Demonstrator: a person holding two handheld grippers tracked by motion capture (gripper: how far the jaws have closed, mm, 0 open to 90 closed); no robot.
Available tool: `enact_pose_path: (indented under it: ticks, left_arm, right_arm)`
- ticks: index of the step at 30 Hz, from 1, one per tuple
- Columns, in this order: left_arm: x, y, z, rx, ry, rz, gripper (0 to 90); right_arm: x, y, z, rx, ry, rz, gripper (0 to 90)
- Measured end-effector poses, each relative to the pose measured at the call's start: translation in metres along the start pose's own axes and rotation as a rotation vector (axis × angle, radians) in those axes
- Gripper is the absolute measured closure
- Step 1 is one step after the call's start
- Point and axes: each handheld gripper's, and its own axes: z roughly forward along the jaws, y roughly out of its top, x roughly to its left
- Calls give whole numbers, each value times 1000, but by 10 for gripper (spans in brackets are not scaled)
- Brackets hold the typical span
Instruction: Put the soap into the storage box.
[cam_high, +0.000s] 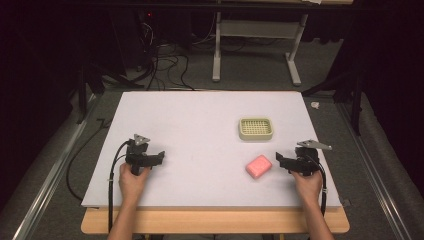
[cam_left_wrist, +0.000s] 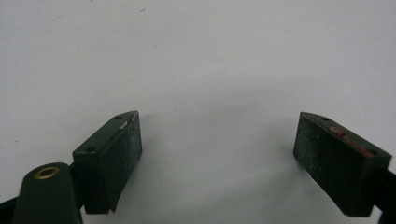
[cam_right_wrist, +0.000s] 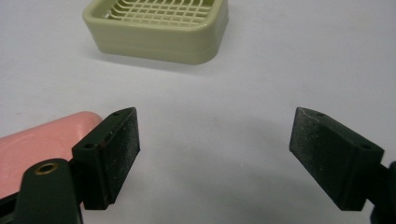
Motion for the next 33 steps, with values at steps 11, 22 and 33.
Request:
enact_pose_path:
  ticks: [11, 22, 33]
  left_arm:
    - [0, 0, 0, 0, 0, 0, 158]
    - [0, 0, 0, 0, 0, 0, 158]
    - [0, 0, 0, 0, 0, 0, 158]
  right_arm:
    - [5, -2, -12, -39, 43, -26, 161]
    - [12, -6, -23, -66, 90, -39, 141]
    - [27, -12, -28, -77, 137, -71, 125]
